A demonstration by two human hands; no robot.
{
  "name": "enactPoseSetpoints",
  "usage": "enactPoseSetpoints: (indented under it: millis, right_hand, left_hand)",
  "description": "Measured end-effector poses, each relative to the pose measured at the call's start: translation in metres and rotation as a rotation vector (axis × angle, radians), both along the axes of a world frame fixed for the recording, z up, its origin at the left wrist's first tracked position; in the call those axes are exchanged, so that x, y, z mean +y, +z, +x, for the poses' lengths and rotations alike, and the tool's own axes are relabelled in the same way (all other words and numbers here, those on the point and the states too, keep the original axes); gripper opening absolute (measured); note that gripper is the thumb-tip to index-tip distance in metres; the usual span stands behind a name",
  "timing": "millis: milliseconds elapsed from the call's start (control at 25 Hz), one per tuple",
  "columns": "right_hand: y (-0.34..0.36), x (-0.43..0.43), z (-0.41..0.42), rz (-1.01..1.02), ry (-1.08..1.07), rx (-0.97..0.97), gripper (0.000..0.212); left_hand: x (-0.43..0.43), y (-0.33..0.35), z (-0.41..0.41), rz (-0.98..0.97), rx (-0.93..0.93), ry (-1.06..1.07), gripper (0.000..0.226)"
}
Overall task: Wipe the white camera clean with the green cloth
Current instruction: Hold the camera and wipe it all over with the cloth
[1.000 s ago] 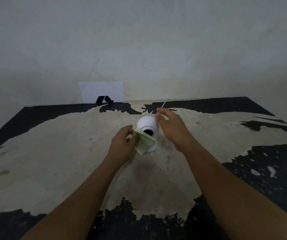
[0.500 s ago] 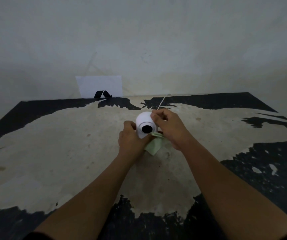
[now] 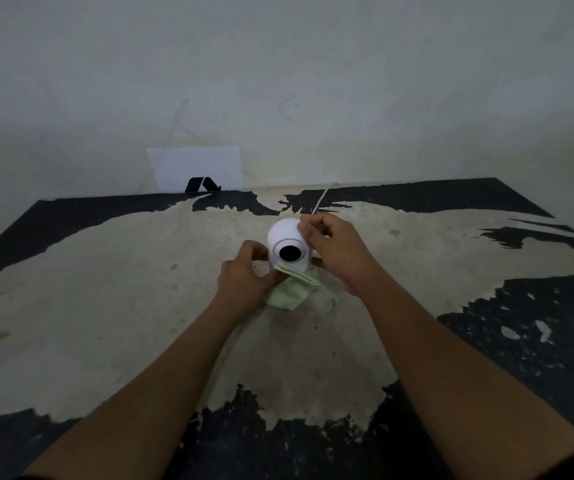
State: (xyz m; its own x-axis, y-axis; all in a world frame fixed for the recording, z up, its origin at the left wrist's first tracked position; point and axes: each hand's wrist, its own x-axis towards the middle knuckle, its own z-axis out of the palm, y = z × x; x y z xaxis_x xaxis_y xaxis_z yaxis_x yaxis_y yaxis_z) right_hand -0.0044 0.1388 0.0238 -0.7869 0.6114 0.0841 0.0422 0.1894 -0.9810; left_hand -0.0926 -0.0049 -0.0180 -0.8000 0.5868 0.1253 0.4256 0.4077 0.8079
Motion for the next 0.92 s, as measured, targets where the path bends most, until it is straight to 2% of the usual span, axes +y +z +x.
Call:
enactPoseSetpoints:
  millis: [120, 320, 400, 560, 680, 800, 920]
  right_hand:
    - [-0.002, 0.001, 0.000, 0.014, -0.003, 0.006, 0.021]
    - [0.000, 0.000, 0.001, 0.042, -0.023, -0.004, 0.026]
    - [0.001, -0.001, 0.002, 0.033, -0.021, -0.001, 0.026]
    - [0.000, -0.001, 0.000, -0.008, -0.011, 0.002, 0.027]
    - [0.001, -0.001, 0.001, -0.001, -0.009, 0.001, 0.027]
    - [0.000, -0.002, 0.002, 0.008, -0.016, 0.007, 0.028]
    - [-0.001, -0.004, 0.003, 0.043, -0.045, 0.005, 0.029]
  left_hand:
    - [0.003, 0.006, -0.005, -0.028, 0.002, -0.030, 0.047]
    - [0.025, 0.001, 0.016, -0.011, -0.027, 0.145, 0.071]
    - [0.025, -0.001, 0.015, 0.000, -0.011, 0.142, 0.067]
    - [0.006, 0.005, -0.001, -0.012, 0.037, -0.004, 0.040]
    - [-0.006, 0.016, -0.011, -0.055, 0.077, -0.079, 0.031]
    - [-0.003, 0.016, -0.005, -0.056, 0.094, -0.066, 0.037]
    - [0.013, 0.006, 0.013, -0.066, 0.110, 0.072, 0.053]
